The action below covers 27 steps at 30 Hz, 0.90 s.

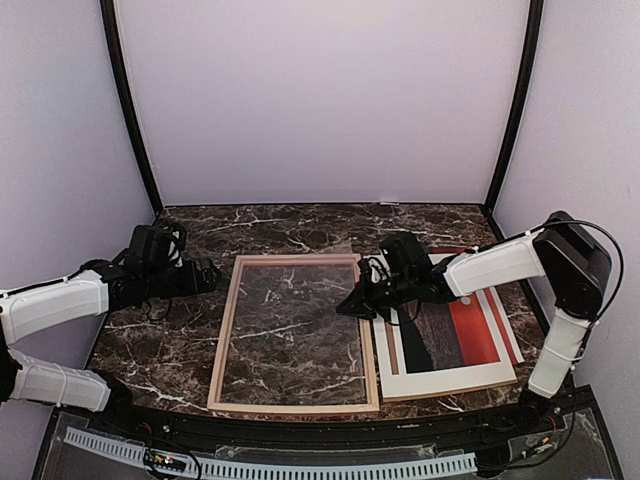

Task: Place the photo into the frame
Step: Place the glass panel at the frame body.

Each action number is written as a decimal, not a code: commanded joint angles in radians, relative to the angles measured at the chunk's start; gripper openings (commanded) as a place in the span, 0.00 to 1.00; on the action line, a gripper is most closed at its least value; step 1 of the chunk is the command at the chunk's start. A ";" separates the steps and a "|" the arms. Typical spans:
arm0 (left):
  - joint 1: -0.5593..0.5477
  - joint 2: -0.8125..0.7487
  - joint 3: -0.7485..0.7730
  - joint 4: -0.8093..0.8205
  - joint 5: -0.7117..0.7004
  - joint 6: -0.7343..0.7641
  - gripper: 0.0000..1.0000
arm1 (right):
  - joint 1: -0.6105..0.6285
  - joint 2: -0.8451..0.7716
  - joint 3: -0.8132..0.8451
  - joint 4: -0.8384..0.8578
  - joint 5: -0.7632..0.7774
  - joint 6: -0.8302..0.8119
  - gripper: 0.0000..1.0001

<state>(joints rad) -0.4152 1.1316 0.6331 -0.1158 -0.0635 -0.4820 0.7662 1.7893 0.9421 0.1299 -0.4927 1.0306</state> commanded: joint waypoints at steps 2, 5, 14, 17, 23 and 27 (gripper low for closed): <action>-0.007 0.006 -0.003 0.022 0.007 -0.003 0.99 | 0.014 -0.030 -0.008 0.026 0.019 0.009 0.00; -0.007 0.009 -0.001 0.022 0.008 -0.001 0.99 | 0.016 -0.028 -0.006 0.027 0.021 0.011 0.00; -0.010 0.015 0.002 0.024 0.008 -0.002 0.99 | 0.018 -0.032 -0.012 0.027 0.031 0.016 0.00; -0.011 0.016 0.003 0.023 0.008 -0.001 0.99 | 0.020 -0.036 -0.014 0.027 0.035 0.019 0.00; -0.013 0.017 0.004 0.024 0.007 -0.001 0.99 | 0.020 -0.035 -0.014 0.022 0.040 0.014 0.00; -0.013 0.014 -0.001 0.022 0.003 -0.001 0.99 | 0.020 -0.032 -0.013 0.020 0.042 0.009 0.00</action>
<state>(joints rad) -0.4240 1.1488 0.6331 -0.1028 -0.0628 -0.4820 0.7780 1.7893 0.9413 0.1295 -0.4717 1.0348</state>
